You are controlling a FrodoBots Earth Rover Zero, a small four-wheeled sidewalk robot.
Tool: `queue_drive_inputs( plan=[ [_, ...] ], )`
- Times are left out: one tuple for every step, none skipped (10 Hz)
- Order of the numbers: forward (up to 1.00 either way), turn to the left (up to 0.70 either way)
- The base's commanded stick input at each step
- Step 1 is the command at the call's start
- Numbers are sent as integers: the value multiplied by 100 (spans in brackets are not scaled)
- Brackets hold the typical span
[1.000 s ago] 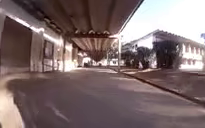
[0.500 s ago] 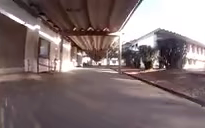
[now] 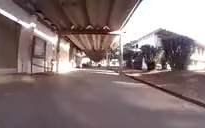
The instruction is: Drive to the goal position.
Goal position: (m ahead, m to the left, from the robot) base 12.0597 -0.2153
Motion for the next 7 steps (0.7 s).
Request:
queue_drive_inputs(
  plan=[
    [85,0],
    [85,0],
    [85,0],
    [85,0],
    [85,0],
    [85,0],
    [85,0]
  ],
)
